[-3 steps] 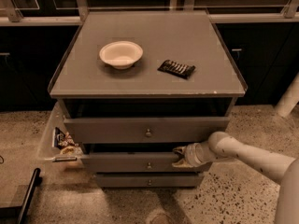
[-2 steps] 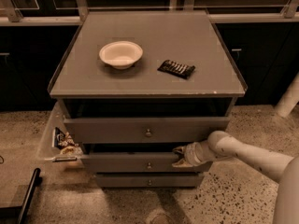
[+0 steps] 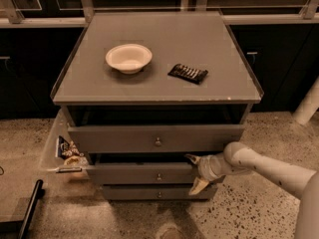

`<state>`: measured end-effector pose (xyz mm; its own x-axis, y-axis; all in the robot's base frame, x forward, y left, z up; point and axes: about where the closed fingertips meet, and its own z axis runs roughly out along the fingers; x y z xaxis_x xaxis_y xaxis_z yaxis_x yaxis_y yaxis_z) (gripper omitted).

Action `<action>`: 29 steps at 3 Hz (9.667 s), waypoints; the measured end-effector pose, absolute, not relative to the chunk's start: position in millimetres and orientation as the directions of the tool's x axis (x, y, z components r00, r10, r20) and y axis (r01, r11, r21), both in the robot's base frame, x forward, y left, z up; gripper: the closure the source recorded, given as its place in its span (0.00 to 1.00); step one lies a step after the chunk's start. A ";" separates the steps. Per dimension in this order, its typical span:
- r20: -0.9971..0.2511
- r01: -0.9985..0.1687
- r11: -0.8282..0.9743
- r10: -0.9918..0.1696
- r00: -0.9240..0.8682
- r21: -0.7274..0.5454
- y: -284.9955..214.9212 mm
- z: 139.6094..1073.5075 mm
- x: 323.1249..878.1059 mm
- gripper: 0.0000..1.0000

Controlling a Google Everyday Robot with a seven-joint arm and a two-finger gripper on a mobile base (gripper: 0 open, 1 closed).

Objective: Open middle drawer

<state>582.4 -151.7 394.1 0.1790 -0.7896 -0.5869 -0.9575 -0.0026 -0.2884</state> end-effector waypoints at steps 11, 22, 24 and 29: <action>-0.640 -0.966 0.007 -0.750 0.167 -0.260 -192.3 397.4 476.3 1.00; -0.692 -0.978 0.001 -0.706 0.148 -0.210 -211.1 395.5 426.1 0.00; -0.694 -0.966 -0.036 -0.688 0.211 -0.257 -205.7 428.6 437.9 0.00; -0.503 -0.870 -0.134 -0.770 0.393 -0.474 -223.8 581.7 427.2 0.00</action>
Offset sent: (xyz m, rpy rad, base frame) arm -0.0920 -0.0603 -0.0081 0.0441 0.0397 -0.0210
